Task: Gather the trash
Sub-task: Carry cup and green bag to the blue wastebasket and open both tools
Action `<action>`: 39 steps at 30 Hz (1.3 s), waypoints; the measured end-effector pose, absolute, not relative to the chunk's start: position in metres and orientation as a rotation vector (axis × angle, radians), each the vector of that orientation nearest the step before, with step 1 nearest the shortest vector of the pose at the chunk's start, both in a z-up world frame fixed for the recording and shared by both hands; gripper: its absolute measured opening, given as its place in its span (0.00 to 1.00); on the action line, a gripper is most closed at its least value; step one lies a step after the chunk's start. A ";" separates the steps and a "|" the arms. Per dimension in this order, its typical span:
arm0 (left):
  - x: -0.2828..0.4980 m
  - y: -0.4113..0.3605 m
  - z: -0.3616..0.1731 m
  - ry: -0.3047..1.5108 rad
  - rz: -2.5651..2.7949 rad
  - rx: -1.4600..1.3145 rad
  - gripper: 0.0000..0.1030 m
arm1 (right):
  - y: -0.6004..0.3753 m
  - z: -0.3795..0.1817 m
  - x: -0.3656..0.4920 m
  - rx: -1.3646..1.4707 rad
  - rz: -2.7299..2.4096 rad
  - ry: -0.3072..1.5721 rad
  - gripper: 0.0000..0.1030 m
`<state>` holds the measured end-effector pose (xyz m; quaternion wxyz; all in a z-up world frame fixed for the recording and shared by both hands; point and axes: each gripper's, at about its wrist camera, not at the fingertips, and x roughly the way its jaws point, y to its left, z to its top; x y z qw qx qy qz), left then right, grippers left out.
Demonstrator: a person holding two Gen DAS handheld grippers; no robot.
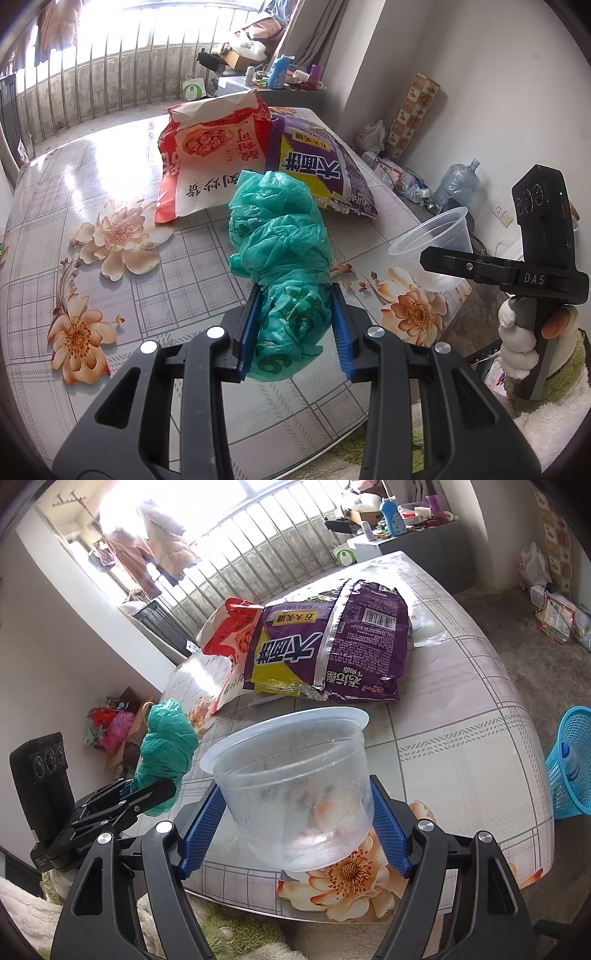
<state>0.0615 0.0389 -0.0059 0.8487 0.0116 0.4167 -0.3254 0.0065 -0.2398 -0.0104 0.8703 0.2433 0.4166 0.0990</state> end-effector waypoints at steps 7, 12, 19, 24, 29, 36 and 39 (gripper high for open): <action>0.060 0.028 0.001 0.866 -0.725 0.027 0.33 | -0.252 -0.011 0.001 0.540 0.192 0.846 0.72; 0.058 0.016 0.009 0.847 -0.750 0.060 0.33 | -0.264 -0.008 -0.006 0.563 0.181 0.819 0.72; 0.062 -0.007 0.028 0.793 -0.805 0.095 0.33 | -0.287 0.002 -0.020 0.592 0.140 0.764 0.72; 0.066 -0.039 0.042 0.766 -0.877 0.128 0.33 | -0.313 0.013 -0.038 0.614 0.075 0.706 0.72; 0.067 -0.081 0.060 0.721 -0.955 0.177 0.33 | -0.345 0.017 -0.056 0.654 0.000 0.653 0.72; 0.064 -0.152 0.069 0.711 -1.076 0.227 0.33 | -0.392 0.018 -0.083 0.712 -0.124 0.579 0.72; 0.065 -0.192 0.067 0.745 -1.148 0.231 0.33 | -0.417 0.014 -0.097 0.745 -0.200 0.549 0.72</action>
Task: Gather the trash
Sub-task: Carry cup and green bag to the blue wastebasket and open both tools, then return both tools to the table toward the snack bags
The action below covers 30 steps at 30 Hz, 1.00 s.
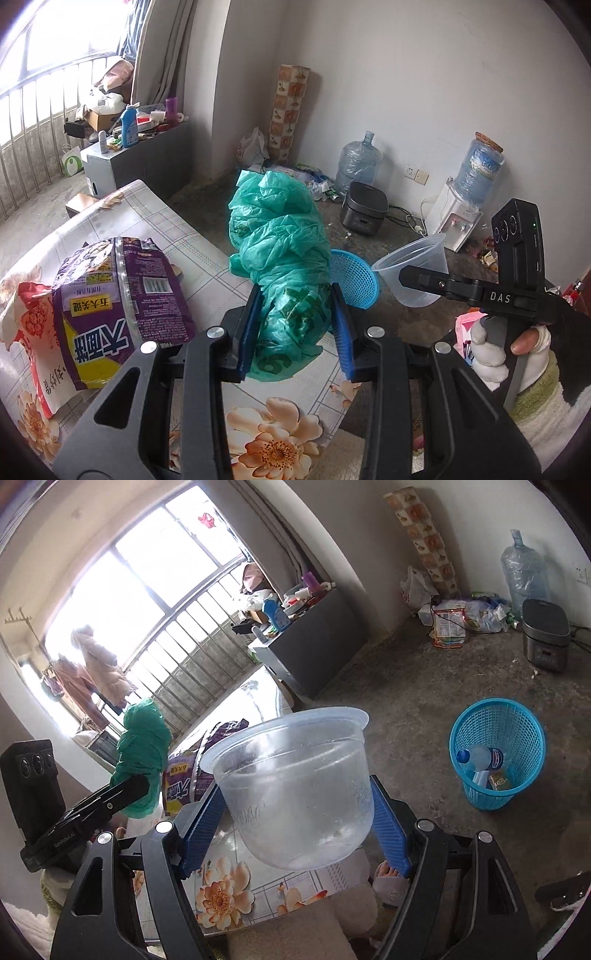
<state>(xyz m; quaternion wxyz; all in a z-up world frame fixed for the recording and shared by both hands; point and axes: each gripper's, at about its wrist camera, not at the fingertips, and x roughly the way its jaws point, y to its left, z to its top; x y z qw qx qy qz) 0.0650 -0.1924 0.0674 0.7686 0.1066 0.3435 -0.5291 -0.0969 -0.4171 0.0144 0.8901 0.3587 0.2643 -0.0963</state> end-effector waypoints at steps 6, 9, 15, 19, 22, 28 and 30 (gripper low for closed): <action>0.067 -0.288 0.055 0.825 -1.296 0.275 0.33 | -0.487 -0.005 -0.127 0.903 -0.422 0.510 0.72; 0.063 -0.344 0.039 0.867 -1.340 0.347 0.33 | -0.526 -0.022 -0.142 1.003 -0.510 0.478 0.72; 0.053 -0.445 -0.020 0.976 -1.360 0.503 0.33 | -0.596 -0.071 -0.143 1.147 -0.609 0.483 0.72; 0.047 -0.500 -0.071 1.080 -1.371 0.585 0.33 | -0.637 -0.112 -0.125 1.202 -0.636 0.547 0.72; 0.043 -0.536 -0.109 1.119 -1.384 0.641 0.39 | -0.665 -0.150 -0.106 1.233 -0.648 0.606 0.74; 0.059 -0.568 -0.153 1.229 -1.312 0.557 0.57 | -0.702 -0.224 -0.088 1.245 -0.787 0.806 0.80; 0.066 -0.562 -0.150 1.248 -1.304 0.508 0.58 | -0.700 -0.227 -0.095 1.264 -0.783 0.777 0.80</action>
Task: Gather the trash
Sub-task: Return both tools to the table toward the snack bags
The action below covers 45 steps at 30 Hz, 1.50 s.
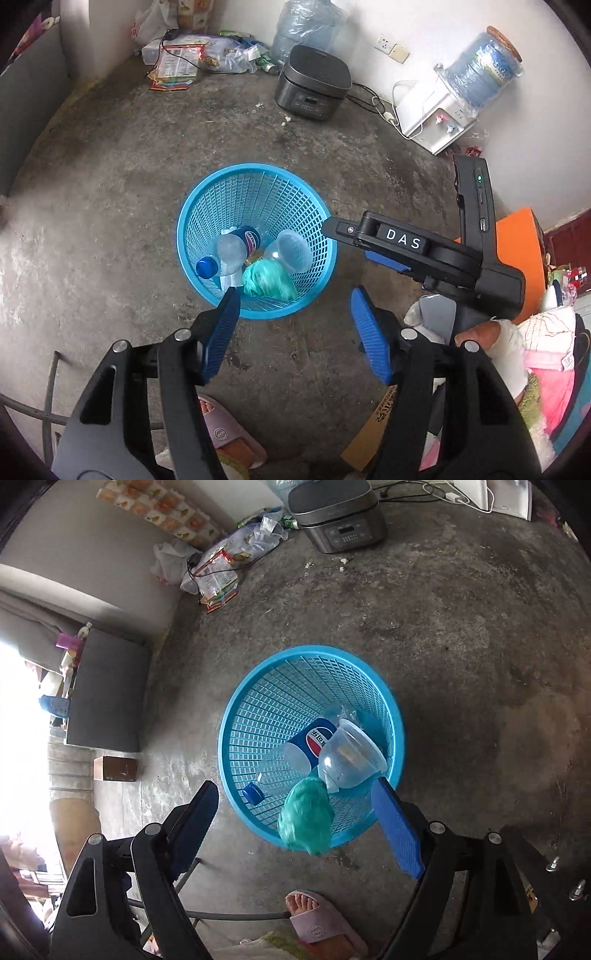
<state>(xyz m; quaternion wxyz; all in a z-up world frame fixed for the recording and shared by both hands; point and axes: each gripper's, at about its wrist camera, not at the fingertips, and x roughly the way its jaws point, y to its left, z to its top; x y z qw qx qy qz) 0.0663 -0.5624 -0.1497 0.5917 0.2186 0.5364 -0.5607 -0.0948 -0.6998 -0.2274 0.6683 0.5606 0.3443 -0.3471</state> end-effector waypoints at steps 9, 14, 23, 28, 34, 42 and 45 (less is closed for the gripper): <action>0.076 -0.506 -0.054 1.012 -1.343 0.345 0.74 | -0.661 -0.155 -0.110 1.028 -0.830 0.642 0.80; 0.072 -0.435 0.015 0.831 -1.356 0.226 0.83 | -0.607 -0.074 -0.106 0.768 -0.796 0.525 0.84; 0.081 -0.270 0.076 0.625 -1.091 0.086 0.91 | -0.506 0.026 -0.098 0.453 -0.686 0.352 0.94; 0.101 -0.176 0.083 0.576 -0.907 -0.001 0.91 | -0.460 0.059 -0.085 0.294 -0.606 0.325 0.94; 0.113 -0.072 0.075 0.528 -0.757 -0.081 0.91 | -0.425 0.078 -0.061 0.283 -0.445 0.325 0.94; 0.142 0.016 0.043 0.578 -0.573 -0.197 0.91 | -0.381 0.068 0.003 0.405 -0.175 0.427 0.94; 0.149 0.033 0.035 0.581 -0.543 -0.209 0.91 | -0.356 0.062 0.025 0.428 -0.102 0.475 0.94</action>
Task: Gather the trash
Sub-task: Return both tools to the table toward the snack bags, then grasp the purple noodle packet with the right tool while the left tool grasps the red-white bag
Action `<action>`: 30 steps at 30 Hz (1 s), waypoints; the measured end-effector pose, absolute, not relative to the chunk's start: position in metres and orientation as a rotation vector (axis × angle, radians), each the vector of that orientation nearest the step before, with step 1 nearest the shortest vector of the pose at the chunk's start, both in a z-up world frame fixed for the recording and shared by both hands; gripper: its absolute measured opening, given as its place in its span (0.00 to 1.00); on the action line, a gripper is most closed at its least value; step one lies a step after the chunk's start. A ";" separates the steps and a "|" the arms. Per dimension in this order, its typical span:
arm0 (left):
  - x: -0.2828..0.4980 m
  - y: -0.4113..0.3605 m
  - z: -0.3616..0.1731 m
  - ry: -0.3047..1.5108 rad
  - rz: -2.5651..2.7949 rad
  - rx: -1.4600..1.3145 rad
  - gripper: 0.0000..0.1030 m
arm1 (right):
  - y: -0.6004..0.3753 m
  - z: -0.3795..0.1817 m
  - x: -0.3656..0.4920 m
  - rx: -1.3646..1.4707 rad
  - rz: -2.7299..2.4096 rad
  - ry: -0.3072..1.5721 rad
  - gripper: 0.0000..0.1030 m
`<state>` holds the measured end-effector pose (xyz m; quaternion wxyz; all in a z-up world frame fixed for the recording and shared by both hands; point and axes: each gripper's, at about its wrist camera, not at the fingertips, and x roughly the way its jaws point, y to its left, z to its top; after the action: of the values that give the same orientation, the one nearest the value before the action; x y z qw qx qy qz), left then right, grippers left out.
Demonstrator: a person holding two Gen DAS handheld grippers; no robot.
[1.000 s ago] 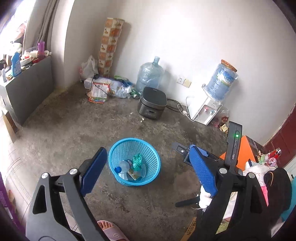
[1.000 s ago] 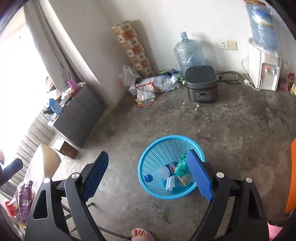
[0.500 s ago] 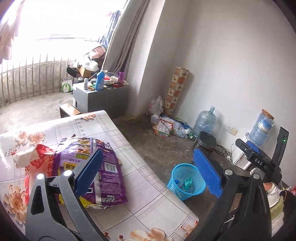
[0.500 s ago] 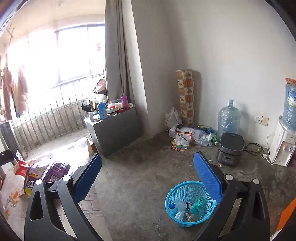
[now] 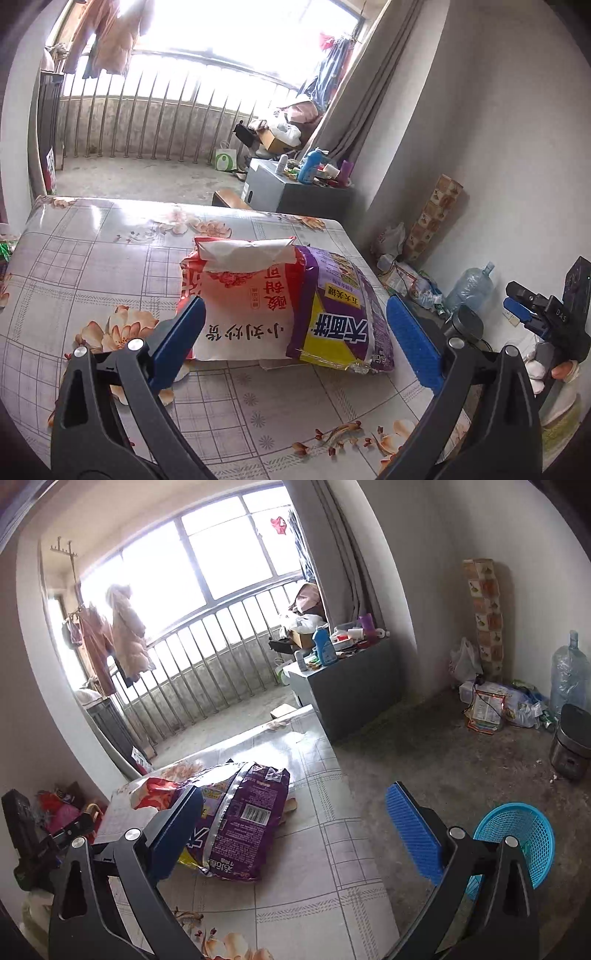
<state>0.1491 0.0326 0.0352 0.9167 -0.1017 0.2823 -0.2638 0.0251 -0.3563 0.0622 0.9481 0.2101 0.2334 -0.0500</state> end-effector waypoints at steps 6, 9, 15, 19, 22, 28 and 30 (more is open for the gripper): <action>0.168 0.057 0.015 0.632 -0.497 -0.253 0.91 | -0.325 0.043 0.067 0.456 -0.008 0.590 0.89; 0.185 0.069 0.005 0.664 -0.447 -0.281 0.91 | -0.324 0.032 0.093 0.501 0.023 0.650 0.83; 0.238 0.098 -0.019 0.803 -0.329 -0.315 0.81 | -0.343 0.000 0.164 0.673 0.039 0.758 0.69; 0.267 0.106 -0.036 0.871 -0.337 -0.355 0.65 | -0.350 -0.022 0.219 0.740 0.044 0.820 0.65; 0.283 0.103 -0.048 0.919 -0.375 -0.373 0.54 | -0.346 -0.031 0.259 0.722 0.064 0.872 0.64; 0.299 0.091 -0.071 1.001 -0.442 -0.385 0.39 | -0.316 -0.047 0.310 0.668 0.176 0.998 0.64; 0.299 0.090 -0.075 1.009 -0.457 -0.395 0.36 | -0.304 -0.048 0.314 0.647 0.203 1.019 0.64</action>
<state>0.2990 0.0899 -0.0750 0.8321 -0.1862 0.4760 -0.2153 0.3138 -0.3038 -0.0478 0.8184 0.3037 0.4785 0.0953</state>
